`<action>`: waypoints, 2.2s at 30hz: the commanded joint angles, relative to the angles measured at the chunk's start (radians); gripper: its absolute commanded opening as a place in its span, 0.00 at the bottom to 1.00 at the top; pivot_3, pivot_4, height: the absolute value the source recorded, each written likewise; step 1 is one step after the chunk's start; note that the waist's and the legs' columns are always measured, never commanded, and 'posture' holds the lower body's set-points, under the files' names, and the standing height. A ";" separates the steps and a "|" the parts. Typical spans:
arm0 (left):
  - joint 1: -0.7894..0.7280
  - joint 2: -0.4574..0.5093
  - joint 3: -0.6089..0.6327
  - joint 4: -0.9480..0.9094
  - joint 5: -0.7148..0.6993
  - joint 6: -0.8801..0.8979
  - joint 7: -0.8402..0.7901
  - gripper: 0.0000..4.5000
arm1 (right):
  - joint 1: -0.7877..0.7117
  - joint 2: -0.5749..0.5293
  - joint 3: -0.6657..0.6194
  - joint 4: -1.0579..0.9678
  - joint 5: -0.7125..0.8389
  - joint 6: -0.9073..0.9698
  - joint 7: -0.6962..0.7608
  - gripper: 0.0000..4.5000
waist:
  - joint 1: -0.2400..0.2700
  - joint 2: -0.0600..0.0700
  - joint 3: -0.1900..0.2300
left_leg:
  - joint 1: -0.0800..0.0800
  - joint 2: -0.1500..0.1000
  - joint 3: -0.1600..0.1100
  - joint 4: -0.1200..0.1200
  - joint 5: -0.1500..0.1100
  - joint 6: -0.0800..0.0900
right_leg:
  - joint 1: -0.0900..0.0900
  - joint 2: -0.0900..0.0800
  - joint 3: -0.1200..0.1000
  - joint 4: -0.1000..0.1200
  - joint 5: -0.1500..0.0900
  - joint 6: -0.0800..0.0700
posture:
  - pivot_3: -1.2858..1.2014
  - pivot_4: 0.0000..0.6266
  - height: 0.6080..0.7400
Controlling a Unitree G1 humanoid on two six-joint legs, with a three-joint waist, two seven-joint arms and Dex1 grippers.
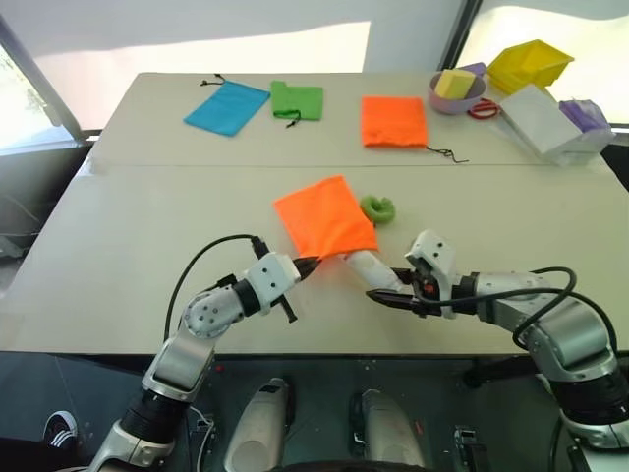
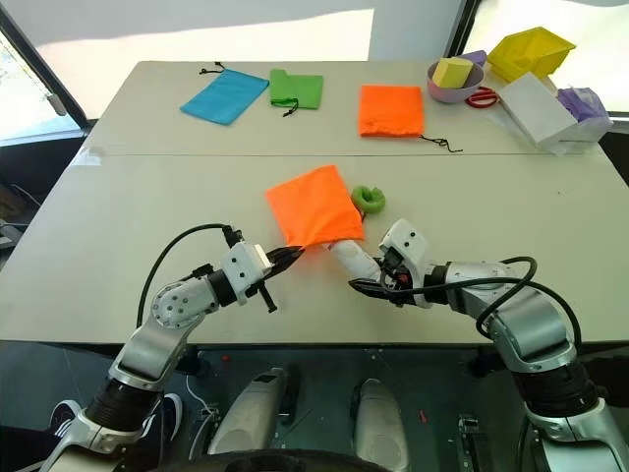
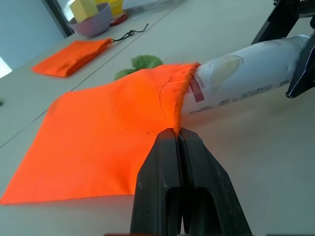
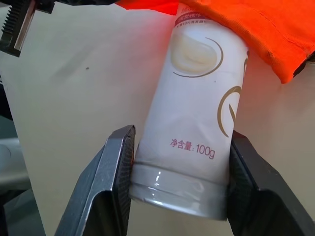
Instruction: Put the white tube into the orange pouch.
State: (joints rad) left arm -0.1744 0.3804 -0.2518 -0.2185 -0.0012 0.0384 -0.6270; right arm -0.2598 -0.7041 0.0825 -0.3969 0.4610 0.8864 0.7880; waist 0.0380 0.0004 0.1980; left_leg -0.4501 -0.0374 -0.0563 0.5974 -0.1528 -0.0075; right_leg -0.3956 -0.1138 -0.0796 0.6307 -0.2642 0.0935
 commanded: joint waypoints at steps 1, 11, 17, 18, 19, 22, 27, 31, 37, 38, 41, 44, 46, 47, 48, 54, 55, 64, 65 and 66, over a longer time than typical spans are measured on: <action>-0.022 -0.011 0.002 -0.019 -0.010 -0.017 0.000 0.00 | -0.029 0.070 0.069 -0.011 -0.063 -0.026 -0.091 0.41 | 0.000 0.000 0.000 | 0.000 0.000 0.000 0.000 0.000 0.000 | 0.000 0.000 0.000 0.000 0.000 0.000 | 0.52 0.24 1.00; -0.011 -0.009 0.003 -0.038 -0.011 -0.007 -0.003 0.00 | -0.101 0.201 0.142 0.005 -0.173 -0.052 -0.230 0.41 | 0.001 0.000 0.000 | 0.000 0.000 0.000 0.000 0.000 0.000 | -0.001 0.001 0.001 0.001 0.001 0.001 | 0.52 0.24 1.00; -0.005 -0.007 0.004 -0.042 -0.005 -0.004 -0.002 0.00 | -0.077 0.153 0.105 -0.035 -0.135 -0.041 -0.177 0.41 | 0.000 0.000 0.000 | 0.000 -0.001 0.000 0.000 0.000 0.000 | -0.001 0.001 0.001 0.000 0.001 0.002 | 0.52 0.24 1.00; -0.004 -0.008 0.010 -0.042 -0.009 -0.003 0.000 0.00 | -0.073 0.133 0.103 -0.034 -0.141 -0.045 -0.167 0.41 | 0.000 0.000 0.000 | 0.000 0.000 0.000 0.000 0.000 0.000 | -0.001 0.001 0.001 0.001 0.001 0.002 | 0.52 0.24 1.00; -0.003 -0.009 0.014 -0.043 -0.012 -0.002 0.002 0.00 | -0.069 0.118 0.102 -0.033 -0.147 -0.048 -0.162 0.41 | 0.000 0.000 0.000 | 0.000 0.000 0.000 0.000 0.000 0.000 | -0.001 0.001 0.001 0.001 0.001 0.002 | 0.52 0.24 1.00; -0.007 0.007 0.039 -0.044 -0.020 0.003 -0.002 0.00 | -0.053 0.057 0.043 -0.020 -0.125 -0.043 -0.131 0.41 | 0.002 0.000 0.000 | 0.000 0.000 0.000 0.000 0.000 0.000 | 0.000 0.001 0.001 0.001 0.000 0.000 | 0.52 0.24 1.00; -0.022 0.034 0.076 -0.026 -0.037 0.002 -0.009 0.00 | -0.011 -0.066 -0.074 -0.056 -0.014 -0.023 0.004 0.41 | 0.002 0.000 0.000 | 0.000 -0.001 0.001 0.001 0.000 0.000 | 0.000 0.000 0.001 0.000 0.000 0.000 | 0.52 0.24 1.00; -0.023 0.040 0.079 -0.023 -0.046 -0.002 -0.014 0.00 | -0.024 -0.114 -0.151 -0.032 0.054 -0.009 0.058 0.41 | 0.001 0.000 0.000 | 0.000 0.000 0.001 0.001 0.000 0.000 | 0.000 0.000 0.001 0.000 0.001 0.001 | 0.52 0.24 1.00; -0.029 0.015 0.085 -0.026 -0.094 0.023 -0.021 0.00 | -0.017 -0.093 -0.095 -0.085 0.081 0.007 0.049 0.41 | 0.002 0.000 0.000 | 0.000 0.000 0.001 0.001 0.000 0.000 | 0.000 0.001 0.001 0.001 0.001 0.000 | 0.52 0.24 1.00; -0.030 0.011 0.088 -0.026 -0.102 0.027 -0.021 0.00 | -0.009 -0.094 -0.083 -0.103 0.092 0.016 0.054 0.41 | 0.002 0.000 0.000 | 0.000 0.000 0.001 0.001 0.000 0.000 | 0.000 0.000 0.001 0.001 0.001 0.001 | 0.52 0.24 1.00; -0.043 -0.024 0.128 -0.047 -0.196 0.109 -0.013 0.00 | 0.026 -0.099 -0.060 -0.171 0.128 0.039 0.069 0.41 | 0.002 0.000 0.000 | -0.001 -0.001 0.001 0.001 0.000 0.000 | 0.000 0.000 0.001 0.000 0.001 0.002 | 0.52 0.24 1.00; -0.061 -0.033 0.162 -0.067 -0.265 0.179 -0.017 0.00 | 0.039 -0.140 -0.052 -0.186 0.130 0.049 0.087 0.41 | 0.001 0.000 0.000 | -0.001 -0.001 0.001 0.001 0.000 0.001 | 0.000 0.000 0.001 0.000 0.002 0.003 | 0.52 0.24 1.00; -0.073 -0.023 0.176 -0.070 -0.297 0.219 -0.030 0.00 | 0.036 -0.156 -0.045 -0.173 0.103 0.024 0.087 0.41 | 0.001 0.000 0.000 | 0.000 0.000 0.001 0.002 0.000 0.000 | 0.001 0.000 0.001 0.000 0.002 0.003 | 0.52 0.24 1.00; -0.074 -0.014 0.176 -0.069 -0.301 0.225 -0.039 0.00 | 0.029 -0.143 -0.053 -0.164 0.115 0.030 0.079 0.41 | 0.001 -0.001 0.000 | 0.000 0.000 0.001 0.003 0.000 0.000 | 0.001 0.000 0.001 0.000 0.001 0.001 | 0.52 0.24 1.00; -0.073 -0.006 0.176 -0.067 -0.304 0.230 -0.046 0.00 | 0.025 -0.136 -0.058 -0.159 0.120 0.027 0.074 0.41 | 0.000 0.000 0.000 | 0.000 0.000 0.001 0.003 0.000 0.000 | 0.001 0.000 0.001 0.000 0.002 0.000 | 0.52 0.24 1.00; -0.058 0.014 0.172 -0.049 -0.307 0.227 -0.068 0.00 | 0.037 -0.085 -0.040 -0.158 0.129 0.031 0.041 0.41 | 0.002 0.000 0.000 | 0.000 0.000 0.001 0.003 0.000 0.000 | 0.002 0.000 0.001 0.000 0.002 0.000 | 0.52 0.24 1.00; -0.057 0.016 0.164 -0.049 -0.302 0.221 -0.073 0.00 | 0.042 -0.065 -0.013 -0.162 0.113 0.021 0.024 0.41 | 0.001 0.000 0.000 | 0.000 0.000 0.001 0.003 0.000 0.000 | 0.001 0.000 0.001 0.000 0.002 0.000 | 0.52 0.24 1.00; -0.057 0.007 0.137 -0.058 -0.286 0.220 -0.073 0.00 | 0.001 0.068 0.003 -0.127 0.086 0.018 -0.092 0.41 | 0.001 0.000 0.000 | 0.000 0.000 0.001 0.003 0.000 0.000 | 0.001 0.000 0.001 0.000 0.002 0.000 | 0.52 0.24 1.00; -0.056 0.005 0.132 -0.061 -0.285 0.222 -0.074 0.00 | -0.017 0.097 0.002 -0.107 0.082 0.011 -0.113 0.41 | 0.002 0.000 0.000 | -0.001 0.000 0.001 0.003 0.000 0.000 | 0.001 0.000 0.001 0.000 0.002 0.000 | 0.52 0.24 1.00; -0.055 0.005 0.127 -0.063 -0.282 0.223 -0.074 0.00 | -0.030 0.108 0.028 -0.090 0.048 -0.015 -0.129 0.41 | 0.001 0.000 0.000 | 0.000 0.000 0.001 0.003 0.000 -0.001 | 0.001 0.000 0.001 0.000 0.002 0.000 | 0.52 0.24 1.00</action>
State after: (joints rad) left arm -0.2286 0.3889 -0.1112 -0.2499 -0.2836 0.2704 -0.6967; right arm -0.2626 -0.6159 0.1030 -0.4862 0.5348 0.9181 0.6833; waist 0.0388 -0.0001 0.1977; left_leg -0.4504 -0.0375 -0.0557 0.6003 -0.1538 -0.0093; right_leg -0.3949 -0.1135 -0.0784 0.6304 -0.2620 0.0930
